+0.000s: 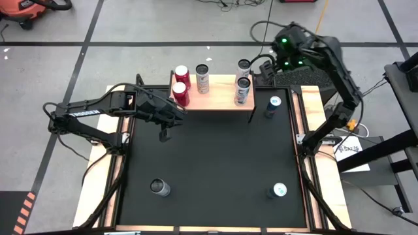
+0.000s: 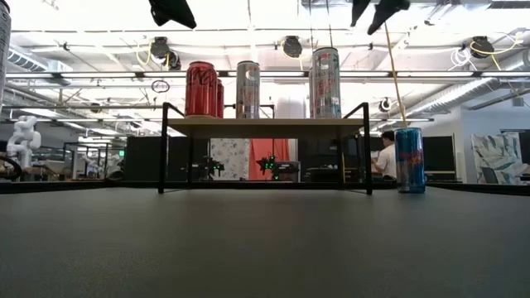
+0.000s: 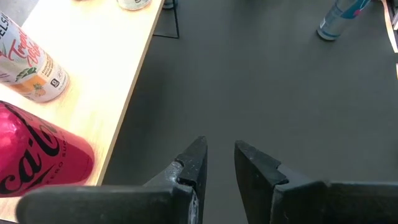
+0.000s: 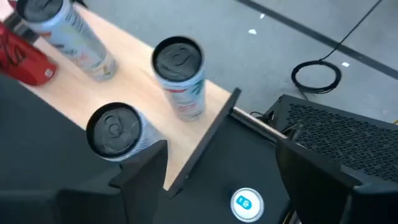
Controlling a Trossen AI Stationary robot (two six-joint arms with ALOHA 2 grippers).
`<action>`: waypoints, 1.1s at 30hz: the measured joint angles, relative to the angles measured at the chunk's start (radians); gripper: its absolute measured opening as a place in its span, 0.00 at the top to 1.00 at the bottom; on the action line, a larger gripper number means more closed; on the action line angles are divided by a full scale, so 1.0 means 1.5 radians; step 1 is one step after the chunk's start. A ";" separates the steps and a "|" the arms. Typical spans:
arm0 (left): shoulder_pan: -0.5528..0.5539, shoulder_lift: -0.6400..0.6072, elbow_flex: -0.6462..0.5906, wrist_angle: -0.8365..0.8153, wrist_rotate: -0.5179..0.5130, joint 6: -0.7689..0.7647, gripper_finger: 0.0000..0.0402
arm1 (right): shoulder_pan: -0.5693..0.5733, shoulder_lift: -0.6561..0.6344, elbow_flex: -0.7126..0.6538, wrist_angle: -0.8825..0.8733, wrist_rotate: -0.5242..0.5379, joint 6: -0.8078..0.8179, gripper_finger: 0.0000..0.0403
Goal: Place canned beverage on shelf
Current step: Put the top blue soda can on the shelf
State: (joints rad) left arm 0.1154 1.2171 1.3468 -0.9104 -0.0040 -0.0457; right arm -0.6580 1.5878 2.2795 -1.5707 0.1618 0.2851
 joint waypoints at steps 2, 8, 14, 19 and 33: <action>0.000 0.000 0.000 -0.001 0.000 0.000 0.80 | -0.011 -0.012 0.000 0.000 0.008 0.001 0.29; 0.000 0.000 0.000 -0.016 0.000 0.001 0.80 | -0.032 -0.015 0.000 0.000 0.017 -0.014 0.27; 0.000 0.000 0.000 -0.016 0.000 0.002 0.80 | -0.046 -0.023 -0.062 0.000 0.031 -0.002 0.27; 0.000 0.000 0.000 -0.017 0.000 0.004 0.80 | -0.059 -0.055 -0.183 -0.001 -0.001 0.001 0.27; 0.000 0.000 0.000 -0.018 0.000 0.006 0.80 | -0.084 -0.144 -0.492 0.014 0.014 0.009 0.27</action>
State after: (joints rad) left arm 0.1150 1.2171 1.3468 -0.9375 -0.0040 -0.0372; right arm -0.7845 1.3724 1.5421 -1.5504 0.1825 0.2993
